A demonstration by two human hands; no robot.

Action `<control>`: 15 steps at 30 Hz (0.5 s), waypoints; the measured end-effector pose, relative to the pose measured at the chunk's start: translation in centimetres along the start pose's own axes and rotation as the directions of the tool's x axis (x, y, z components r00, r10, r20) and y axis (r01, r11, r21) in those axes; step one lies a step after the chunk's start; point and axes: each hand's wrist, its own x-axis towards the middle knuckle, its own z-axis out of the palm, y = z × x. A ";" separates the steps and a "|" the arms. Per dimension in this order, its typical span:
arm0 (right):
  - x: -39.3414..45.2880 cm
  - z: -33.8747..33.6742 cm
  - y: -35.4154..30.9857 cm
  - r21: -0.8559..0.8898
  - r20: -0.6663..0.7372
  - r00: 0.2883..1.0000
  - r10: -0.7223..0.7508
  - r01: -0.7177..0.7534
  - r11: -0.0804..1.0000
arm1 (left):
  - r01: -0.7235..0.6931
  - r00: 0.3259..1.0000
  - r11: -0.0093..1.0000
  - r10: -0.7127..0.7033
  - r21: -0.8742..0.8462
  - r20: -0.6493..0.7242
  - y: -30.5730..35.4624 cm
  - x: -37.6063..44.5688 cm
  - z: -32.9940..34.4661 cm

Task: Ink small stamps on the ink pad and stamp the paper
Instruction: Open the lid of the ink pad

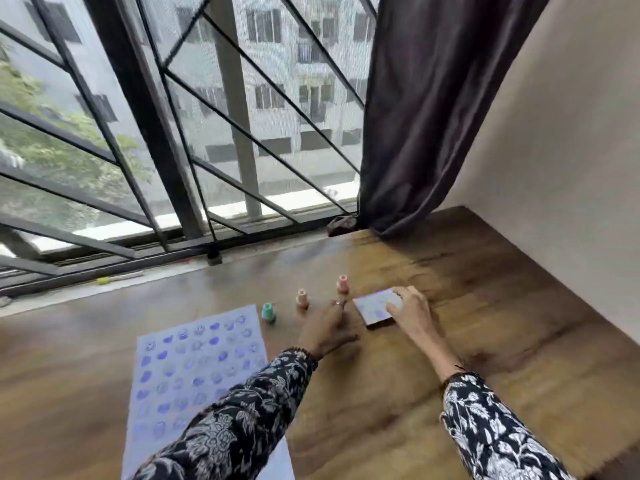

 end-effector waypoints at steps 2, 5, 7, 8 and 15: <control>0.3 -0.3 1.2 0.042 -0.018 0.996 0.090 -0.089 0.995 | 0.023 1.000 1.000 -0.023 0.014 -0.019 0.7 1.1 1.1; 0.0 -0.3 3.2 0.047 0.017 0.985 0.172 -0.173 0.984 | 0.048 0.999 0.998 -0.048 -0.046 0.014 1.7 2.4 2.8; 0.1 -0.1 4.0 0.077 0.000 0.979 0.203 -0.202 0.976 | 0.038 0.999 0.996 -0.036 -0.075 0.028 2.0 3.3 3.8; 0.2 -0.1 4.1 0.091 -0.017 0.978 0.207 -0.205 0.975 | 0.026 0.999 0.996 -0.025 -0.081 0.021 2.0 3.7 4.1; 0.3 0.1 4.3 0.238 -0.005 0.979 0.204 -0.197 0.951 | 0.053 0.996 0.992 -0.061 -0.117 -0.070 0.7 2.7 5.6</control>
